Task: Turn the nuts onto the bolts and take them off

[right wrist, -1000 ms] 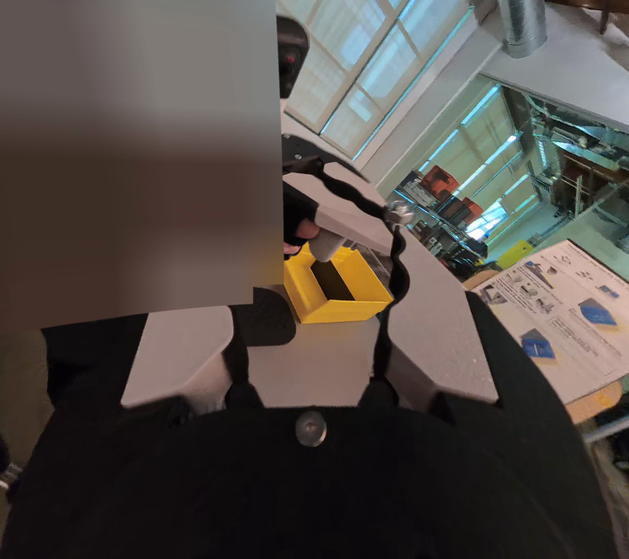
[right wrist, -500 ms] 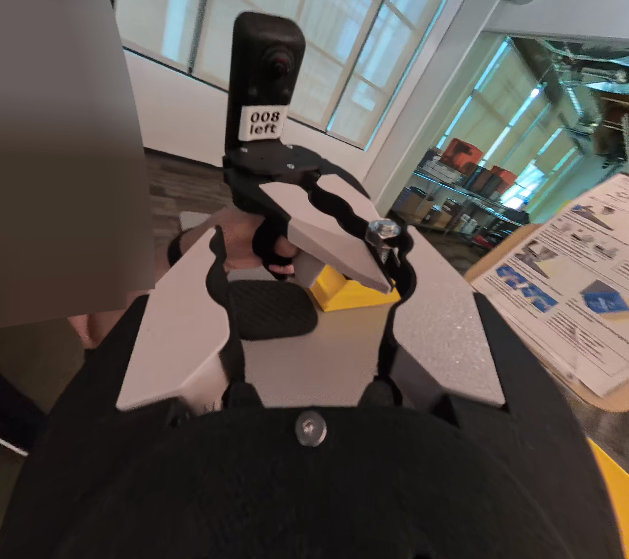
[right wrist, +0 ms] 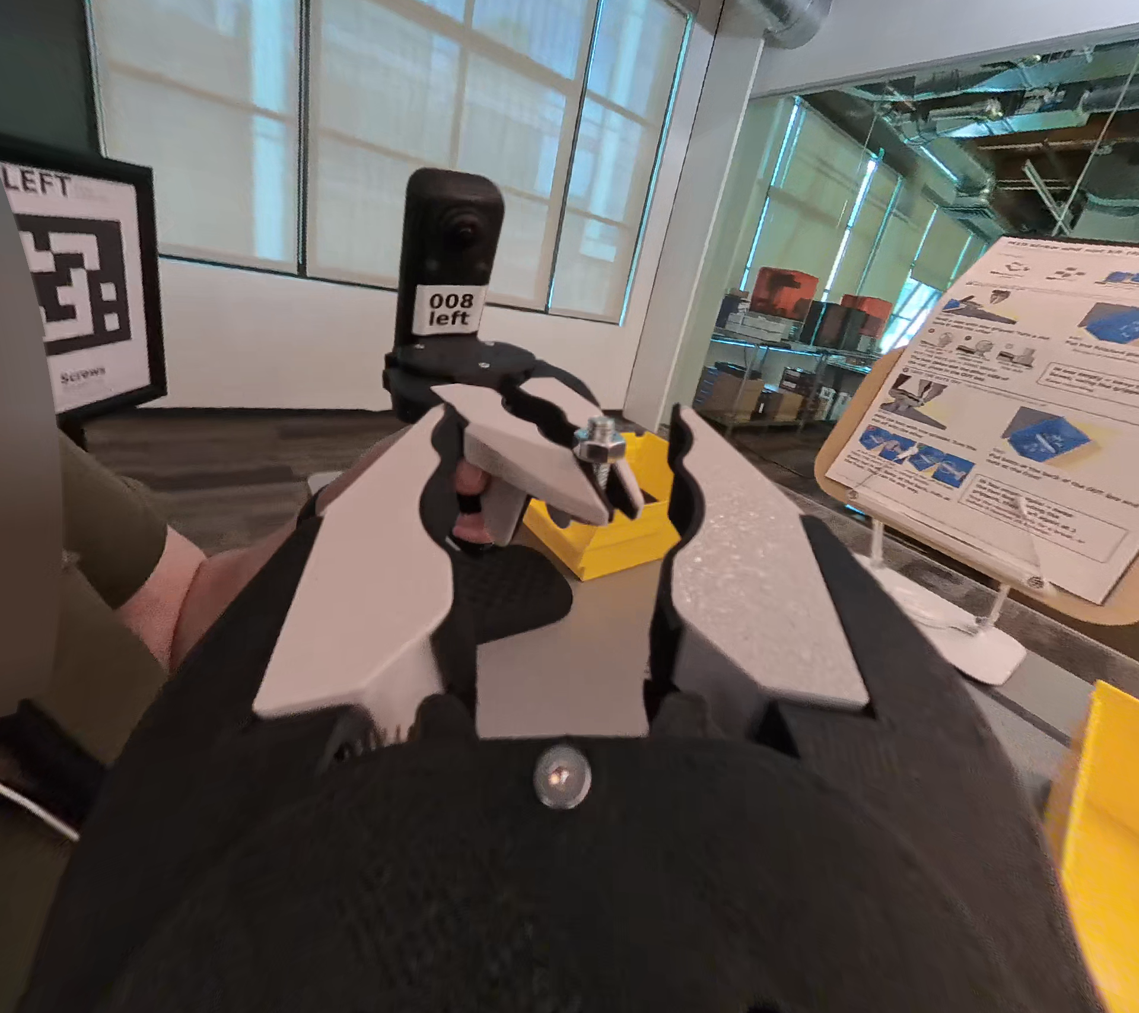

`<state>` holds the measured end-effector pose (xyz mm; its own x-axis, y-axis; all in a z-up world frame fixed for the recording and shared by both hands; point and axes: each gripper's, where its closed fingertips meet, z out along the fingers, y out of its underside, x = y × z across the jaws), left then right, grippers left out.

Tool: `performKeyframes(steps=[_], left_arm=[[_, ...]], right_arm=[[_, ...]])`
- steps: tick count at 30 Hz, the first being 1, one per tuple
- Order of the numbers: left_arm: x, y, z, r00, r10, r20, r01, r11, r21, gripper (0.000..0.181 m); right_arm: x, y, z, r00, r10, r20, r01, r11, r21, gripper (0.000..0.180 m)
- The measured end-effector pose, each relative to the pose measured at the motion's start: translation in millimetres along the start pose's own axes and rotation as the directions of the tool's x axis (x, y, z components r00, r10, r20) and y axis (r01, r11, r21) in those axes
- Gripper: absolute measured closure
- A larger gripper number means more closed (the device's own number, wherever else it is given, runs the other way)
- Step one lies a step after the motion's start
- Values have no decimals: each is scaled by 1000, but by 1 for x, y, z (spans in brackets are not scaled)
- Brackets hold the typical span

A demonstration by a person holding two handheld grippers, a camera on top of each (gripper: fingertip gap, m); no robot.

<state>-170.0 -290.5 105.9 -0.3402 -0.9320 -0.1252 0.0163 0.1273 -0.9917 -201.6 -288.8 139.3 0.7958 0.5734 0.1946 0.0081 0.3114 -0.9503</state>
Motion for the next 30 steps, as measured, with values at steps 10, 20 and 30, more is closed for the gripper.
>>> performKeyframes(steps=[10,20,30], left_arm=[[6,9,13,1000,21,-6,-22,998,-63,173],[1,29,22,997,81,-6,-81,986,-145,174],[-55,56,-15,978,-59,201,72,996,-60,125]], right_arm=[[19,17,-12,999,53,-6,-53,996,-71,164],[21,35,-14,992,65,109,-54,994,-100,172],[140,56,-33,965,254,-71,-259,963,-72,173]])
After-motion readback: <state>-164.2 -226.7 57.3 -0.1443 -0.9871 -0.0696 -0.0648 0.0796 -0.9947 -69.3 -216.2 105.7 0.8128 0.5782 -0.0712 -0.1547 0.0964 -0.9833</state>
